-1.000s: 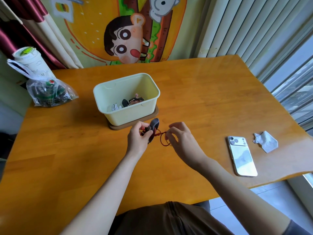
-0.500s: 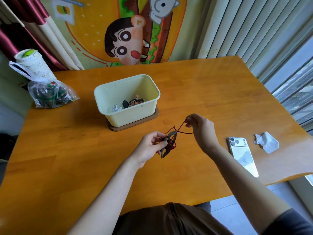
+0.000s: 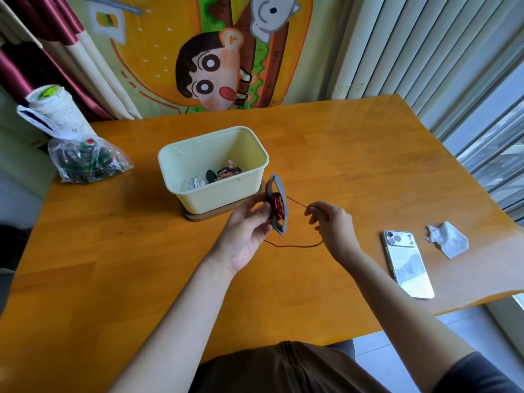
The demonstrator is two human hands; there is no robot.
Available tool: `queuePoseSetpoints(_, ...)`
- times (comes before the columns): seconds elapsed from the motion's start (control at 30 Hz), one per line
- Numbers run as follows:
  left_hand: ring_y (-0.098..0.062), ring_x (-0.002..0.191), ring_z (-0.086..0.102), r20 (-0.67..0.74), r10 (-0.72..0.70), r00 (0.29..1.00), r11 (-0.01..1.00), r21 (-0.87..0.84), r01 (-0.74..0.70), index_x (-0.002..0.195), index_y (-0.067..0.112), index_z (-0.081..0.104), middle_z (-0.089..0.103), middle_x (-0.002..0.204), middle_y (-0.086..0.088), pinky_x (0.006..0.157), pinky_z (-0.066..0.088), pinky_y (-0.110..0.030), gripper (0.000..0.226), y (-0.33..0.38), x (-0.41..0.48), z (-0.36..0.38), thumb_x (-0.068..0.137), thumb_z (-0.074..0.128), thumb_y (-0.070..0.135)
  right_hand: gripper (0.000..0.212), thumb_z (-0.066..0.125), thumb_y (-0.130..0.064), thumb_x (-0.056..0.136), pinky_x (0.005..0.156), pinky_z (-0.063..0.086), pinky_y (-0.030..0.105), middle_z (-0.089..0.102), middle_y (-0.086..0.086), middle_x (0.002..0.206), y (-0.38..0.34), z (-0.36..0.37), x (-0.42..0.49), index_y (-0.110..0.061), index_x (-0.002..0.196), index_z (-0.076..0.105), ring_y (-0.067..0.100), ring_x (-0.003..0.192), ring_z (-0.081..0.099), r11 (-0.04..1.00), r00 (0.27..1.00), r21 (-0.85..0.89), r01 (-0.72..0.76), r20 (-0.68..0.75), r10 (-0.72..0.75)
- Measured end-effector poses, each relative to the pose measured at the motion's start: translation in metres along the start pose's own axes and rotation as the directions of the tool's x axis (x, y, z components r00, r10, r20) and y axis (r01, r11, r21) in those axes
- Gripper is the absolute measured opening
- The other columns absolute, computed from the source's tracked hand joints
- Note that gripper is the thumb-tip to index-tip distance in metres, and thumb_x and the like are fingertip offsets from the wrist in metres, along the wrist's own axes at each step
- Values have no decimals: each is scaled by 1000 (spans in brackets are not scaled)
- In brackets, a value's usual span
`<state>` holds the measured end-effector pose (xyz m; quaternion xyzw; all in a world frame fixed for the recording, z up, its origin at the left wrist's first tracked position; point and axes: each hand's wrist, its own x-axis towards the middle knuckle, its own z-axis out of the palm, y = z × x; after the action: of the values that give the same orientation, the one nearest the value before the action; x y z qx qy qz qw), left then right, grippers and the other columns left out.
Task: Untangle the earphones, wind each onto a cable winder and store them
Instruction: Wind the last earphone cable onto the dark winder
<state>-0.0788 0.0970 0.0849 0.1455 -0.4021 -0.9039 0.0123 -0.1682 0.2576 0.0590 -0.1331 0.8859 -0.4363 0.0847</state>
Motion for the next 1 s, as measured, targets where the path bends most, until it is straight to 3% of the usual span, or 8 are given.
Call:
queuePoseSetpoints(0.2, -10, 73, 55, -313, 93, 945, 990, -72, -121, 106, 8, 60, 63, 88, -7, 59, 45, -15, 16, 3, 18, -9, 95, 50, 2, 22, 50, -6, 95, 63, 51, 37, 59, -2, 74, -10, 16, -25, -13, 84, 68, 14, 66, 55, 969, 966, -93, 228, 145, -213)
queuePoseSetpoints(0.33, -10, 74, 50, -427, 81, 901, 981, -124, -147, 98, 9, 61, 57, 87, -5, 52, 45, -14, 13, -3, 22, -11, 96, 50, 2, 22, 51, -6, 94, 62, 50, 36, 59, -7, 79, -19, 25, -35, -13, 86, 70, 16, 69, 59, 921, 924, -140, 363, 179, -336)
queuePoseSetpoints(0.53, -10, 78, 52, -460, 1, 888, 927, -332, -173, 95, 6, 60, 59, 93, -7, 51, 47, -13, 10, -4, 22, -8, 97, 50, 6, 22, 50, -10, 95, 60, 48, 31, 63, -8, 84, -26, 20, -33, -19, 89, 69, 16, 74, 61, 880, 904, -250, 405, 254, -344)
queuePoseSetpoints(0.7, -11, 77, 53, -502, 109, 858, 989, -29, -142, 103, 8, 60, 58, 90, -4, 55, 48, -15, 10, -8, 24, -13, 96, 53, 5, 22, 51, -10, 95, 58, 48, 30, 65, -7, 85, -31, 12, -31, -19, 89, 69, 15, 74, 62, 863, 898, -266, 429, 231, -375)
queuePoseSetpoints(0.83, -12, 77, 55, -496, 192, 847, 976, 183, -114, 105, 8, 62, 61, 89, -4, 60, 48, -18, 12, -14, 21, -18, 95, 55, 7, 21, 51, -11, 96, 59, 49, 31, 65, -6, 86, -33, 9, -30, -18, 90, 70, 15, 74, 62, 853, 888, -262, 451, 232, -398)
queuePoseSetpoints(0.9, -12, 76, 58, -492, 258, 831, 935, 343, -87, 99, 12, 61, 63, 94, -6, 57, 48, -17, 9, -18, 19, -18, 94, 58, 6, 20, 51, -11, 96, 59, 50, 32, 65, -6, 86, -35, 10, -31, -17, 90, 70, 15, 74, 63, 848, 879, -250, 467, 233, -415)
queuePoseSetpoints(1.0, -10, 76, 61, -367, 360, 858, 804, 589, -85, 92, 19, 59, 66, 96, -7, 57, 49, -16, 15, -20, 17, -20, 91, 61, 5, 21, 50, -8, 95, 62, 52, 35, 64, -6, 87, -36, 6, -28, -16, 91, 68, 16, 76, 63, 859, 891, -254, 445, 224, -395)
